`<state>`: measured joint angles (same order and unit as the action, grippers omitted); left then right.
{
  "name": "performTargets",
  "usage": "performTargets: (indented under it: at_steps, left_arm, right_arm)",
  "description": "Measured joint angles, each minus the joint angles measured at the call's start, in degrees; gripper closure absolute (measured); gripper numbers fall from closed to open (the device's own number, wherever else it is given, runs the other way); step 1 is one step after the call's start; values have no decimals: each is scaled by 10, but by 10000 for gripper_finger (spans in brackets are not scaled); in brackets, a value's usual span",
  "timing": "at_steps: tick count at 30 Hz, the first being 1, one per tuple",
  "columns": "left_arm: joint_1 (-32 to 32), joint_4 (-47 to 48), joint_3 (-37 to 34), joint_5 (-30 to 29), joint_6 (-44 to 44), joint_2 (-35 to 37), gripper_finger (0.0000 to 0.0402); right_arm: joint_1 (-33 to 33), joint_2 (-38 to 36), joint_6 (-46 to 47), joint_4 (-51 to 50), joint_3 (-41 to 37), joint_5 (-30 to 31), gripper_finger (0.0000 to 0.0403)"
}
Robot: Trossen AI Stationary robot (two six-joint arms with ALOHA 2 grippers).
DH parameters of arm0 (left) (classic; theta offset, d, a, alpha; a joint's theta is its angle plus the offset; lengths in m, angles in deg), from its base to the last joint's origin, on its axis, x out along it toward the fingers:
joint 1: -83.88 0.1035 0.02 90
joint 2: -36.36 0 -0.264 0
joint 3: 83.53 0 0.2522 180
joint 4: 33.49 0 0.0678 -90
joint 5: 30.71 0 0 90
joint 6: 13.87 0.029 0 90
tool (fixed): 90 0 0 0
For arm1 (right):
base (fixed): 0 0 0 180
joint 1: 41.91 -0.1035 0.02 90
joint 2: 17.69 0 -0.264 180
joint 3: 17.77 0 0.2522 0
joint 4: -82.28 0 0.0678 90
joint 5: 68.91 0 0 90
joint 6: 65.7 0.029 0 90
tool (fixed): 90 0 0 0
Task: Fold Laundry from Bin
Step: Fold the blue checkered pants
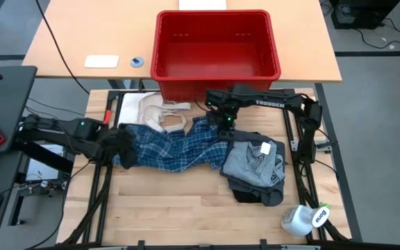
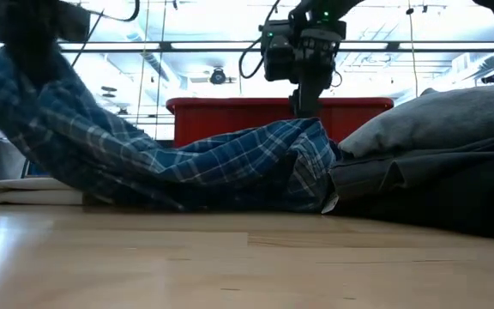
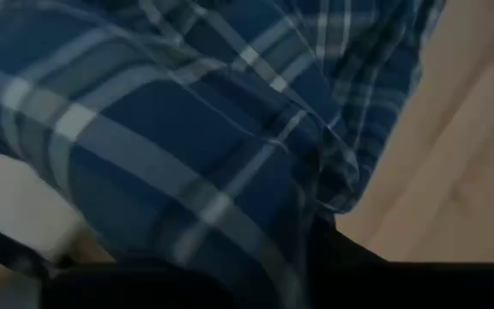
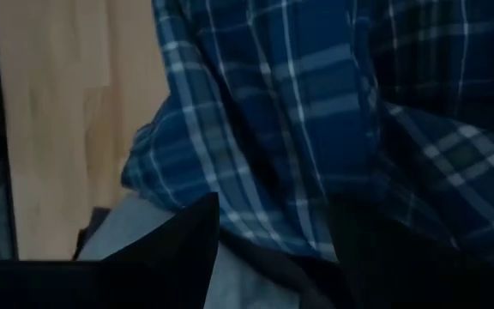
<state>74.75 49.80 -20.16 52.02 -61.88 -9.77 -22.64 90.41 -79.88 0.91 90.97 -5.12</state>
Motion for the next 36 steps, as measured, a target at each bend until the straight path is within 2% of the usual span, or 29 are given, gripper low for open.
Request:
performTargets:
  at_steps: [3, 7, 11, 14, 18, 20, 24, 27, 33, 36]
  left_arm:
    - [0, -4, 29, -29, 38, 0, 349]
    - [4, 2, 72, -28, 67, 0, 267]
    - [15, 20, 145, -26, 109, 0, 178]
    - [27, 14, 209, -71, 155, -13, 141]
    - [52, 16, 273, -139, 234, -66, 136]
    - [68, -3, 281, -140, 280, -109, 142]
    - [92, -104, 278, -72, 330, -219, 153]
    - [109, -152, 277, -22, 361, -298, 159]
    - [163, -267, 277, 11, 405, -425, 160]
    - [188, -346, 277, 58, 406, -473, 151]
  right_arm:
    - [0, -12, 20, 35, -21, -9, 179]
    - [0, -18, 37, 36, -10, -11, 179]
    - [0, -21, 55, 1, 32, 7, 179]
    - [0, -24, 56, -29, 76, 44, 179]
    - [-1, -24, 56, -29, 138, 93, 179]
    - [-1, -25, 59, -17, 166, 109, 179]
    - [1, -24, 83, -1, 221, 125, 179]
    - [11, -25, 103, -39, 278, 140, 179]
    - [23, -28, 128, -134, 399, 146, 179]
    - [16, -50, 146, -118, 386, 144, 179]
